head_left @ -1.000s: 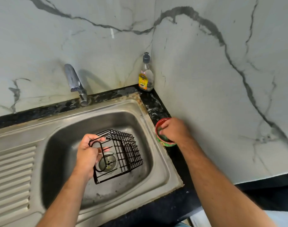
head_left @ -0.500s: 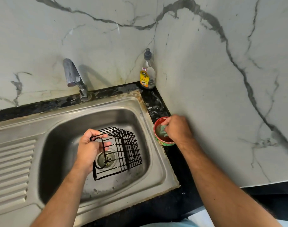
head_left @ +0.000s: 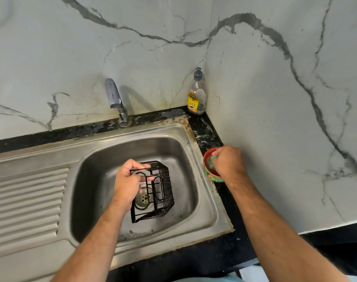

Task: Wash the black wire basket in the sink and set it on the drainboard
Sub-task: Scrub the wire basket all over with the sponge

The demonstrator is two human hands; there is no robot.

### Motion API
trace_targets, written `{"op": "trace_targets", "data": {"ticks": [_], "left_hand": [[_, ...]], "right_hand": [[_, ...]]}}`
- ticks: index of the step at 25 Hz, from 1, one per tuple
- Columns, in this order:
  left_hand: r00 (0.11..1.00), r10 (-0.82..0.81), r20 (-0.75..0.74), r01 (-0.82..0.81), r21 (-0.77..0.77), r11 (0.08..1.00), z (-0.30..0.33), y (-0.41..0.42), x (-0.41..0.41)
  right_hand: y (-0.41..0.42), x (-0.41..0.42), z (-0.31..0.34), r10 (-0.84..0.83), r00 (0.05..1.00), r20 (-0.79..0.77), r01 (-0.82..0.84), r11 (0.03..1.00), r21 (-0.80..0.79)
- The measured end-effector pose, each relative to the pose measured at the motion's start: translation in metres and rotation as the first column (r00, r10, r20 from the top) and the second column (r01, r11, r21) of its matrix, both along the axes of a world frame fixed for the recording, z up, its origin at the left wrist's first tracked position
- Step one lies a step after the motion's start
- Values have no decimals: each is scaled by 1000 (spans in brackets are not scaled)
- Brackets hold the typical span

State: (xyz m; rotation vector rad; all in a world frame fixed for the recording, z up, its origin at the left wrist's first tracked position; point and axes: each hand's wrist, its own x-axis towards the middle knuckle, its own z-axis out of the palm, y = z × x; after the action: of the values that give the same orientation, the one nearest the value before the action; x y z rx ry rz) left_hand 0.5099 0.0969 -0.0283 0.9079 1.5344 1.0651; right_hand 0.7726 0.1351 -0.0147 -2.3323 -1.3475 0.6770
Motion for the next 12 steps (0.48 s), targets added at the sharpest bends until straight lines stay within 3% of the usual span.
{"op": "trace_targets", "data": {"ticks": [4,7,12], "left_hand": [[1000,-1,-21,2,7,1000,8,-11,-8],[999,1,-40,-1,7,1000,2,-14,-16],[998,-57,-18,57,14,998,-4,-21,-26]], "right_hand": [[-7,-5,6,-129,980,-154,122,991,-50],[-15,-12,20,-146,957,-252,174,980,93],[-23,-68,35,146,924,-355,-42,958,284]]}}
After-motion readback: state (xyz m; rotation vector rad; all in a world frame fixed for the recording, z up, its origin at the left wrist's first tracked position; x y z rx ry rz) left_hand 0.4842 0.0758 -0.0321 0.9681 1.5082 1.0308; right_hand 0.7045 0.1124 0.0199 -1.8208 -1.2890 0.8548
